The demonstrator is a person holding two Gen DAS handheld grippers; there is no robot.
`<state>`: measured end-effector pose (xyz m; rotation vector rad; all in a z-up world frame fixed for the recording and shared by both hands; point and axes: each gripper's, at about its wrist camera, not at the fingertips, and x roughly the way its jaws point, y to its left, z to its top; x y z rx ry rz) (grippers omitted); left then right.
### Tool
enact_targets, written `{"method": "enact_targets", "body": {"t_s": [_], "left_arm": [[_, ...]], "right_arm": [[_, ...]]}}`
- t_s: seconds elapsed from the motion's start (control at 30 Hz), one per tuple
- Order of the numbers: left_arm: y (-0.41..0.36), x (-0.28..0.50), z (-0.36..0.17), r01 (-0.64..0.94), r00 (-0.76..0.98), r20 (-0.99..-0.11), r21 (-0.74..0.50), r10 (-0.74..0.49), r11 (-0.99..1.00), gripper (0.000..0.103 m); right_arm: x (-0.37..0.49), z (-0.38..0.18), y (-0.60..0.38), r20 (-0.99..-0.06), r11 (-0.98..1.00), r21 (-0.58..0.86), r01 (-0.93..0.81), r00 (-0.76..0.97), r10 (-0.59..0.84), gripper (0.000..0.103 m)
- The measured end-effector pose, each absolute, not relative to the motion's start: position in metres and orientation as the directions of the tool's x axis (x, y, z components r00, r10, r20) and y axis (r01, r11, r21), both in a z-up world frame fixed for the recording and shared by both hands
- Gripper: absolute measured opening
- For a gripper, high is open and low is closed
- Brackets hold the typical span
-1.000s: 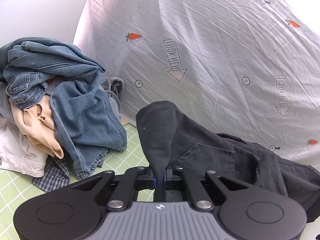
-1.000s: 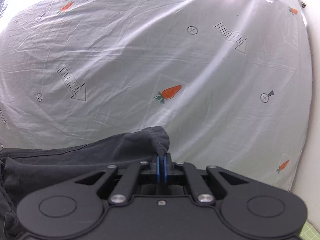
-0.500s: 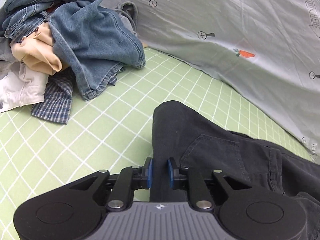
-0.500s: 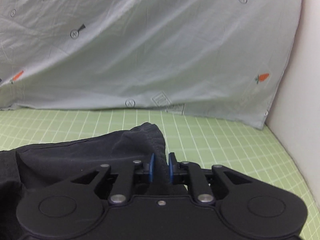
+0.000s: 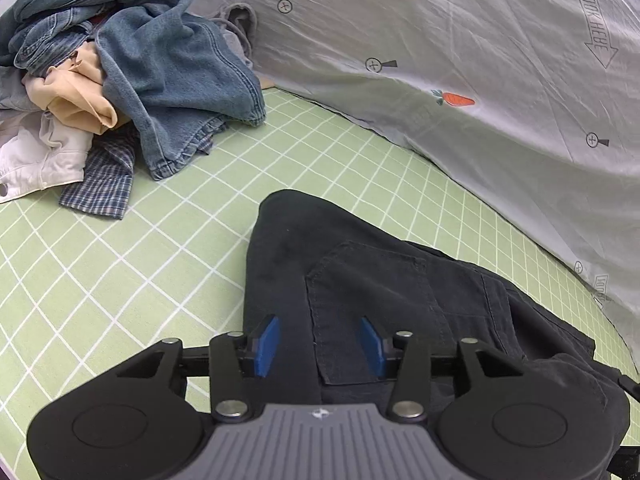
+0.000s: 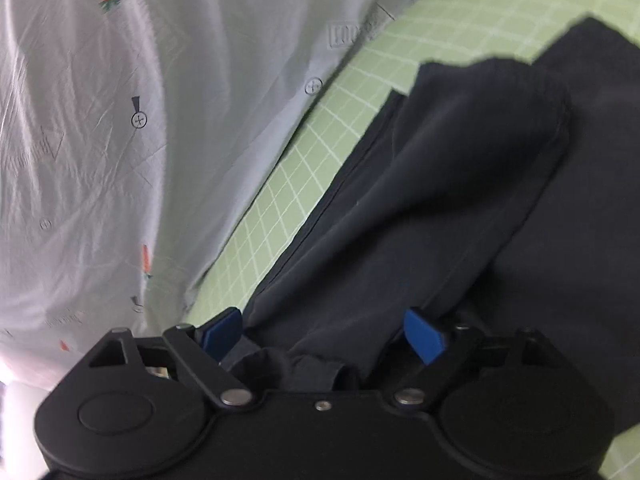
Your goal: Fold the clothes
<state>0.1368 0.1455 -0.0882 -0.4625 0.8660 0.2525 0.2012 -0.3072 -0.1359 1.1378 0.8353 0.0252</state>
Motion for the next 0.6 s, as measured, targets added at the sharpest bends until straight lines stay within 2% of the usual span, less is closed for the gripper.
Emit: {"method": "enact_targets", "body": {"t_s": [0.07,0.13,0.3,0.4,0.47,0.57,0.6], "left_arm": [[0.135,0.136,-0.092,-0.367,0.609,-0.793,-0.271,0.01,0.89,0.06],[0.128,0.134,-0.099,-0.37,0.573,-0.819,-0.241,0.016,0.897,0.06],[0.138,0.121,-0.122,-0.443,0.508,-0.861,-0.253,0.009,0.86,0.06],[0.146,0.115,-0.13,-0.466,0.508,-0.862,-0.287,-0.013,0.837,0.06],[0.147,0.114,-0.131,-0.463,0.516,-0.857,-0.298,-0.02,0.835,0.057],[0.148,0.115,-0.134,-0.468,0.516,-0.857,-0.302,-0.02,0.831,0.048],[0.149,0.116,-0.136,-0.475,0.512,-0.859,-0.303,-0.021,0.826,0.048]], "right_arm": [[0.191,-0.163,-0.305,-0.483,0.214,0.872,0.441,0.701,0.525,0.101],[0.182,-0.179,-0.302,-0.454,0.106,0.87,0.482,0.698,0.553,0.101],[0.181,-0.176,-0.296,-0.502,0.179,0.853,0.491,0.676,0.54,0.1],[0.192,-0.168,-0.288,-0.556,0.303,0.829,0.47,0.637,0.534,0.087],[0.2,-0.163,-0.278,-0.605,0.403,0.796,0.451,0.599,0.525,0.067],[0.208,-0.157,-0.261,-0.649,0.504,0.757,0.415,0.565,0.51,0.059],[0.211,-0.154,-0.255,-0.663,0.536,0.743,0.402,0.554,0.504,0.052]]}}
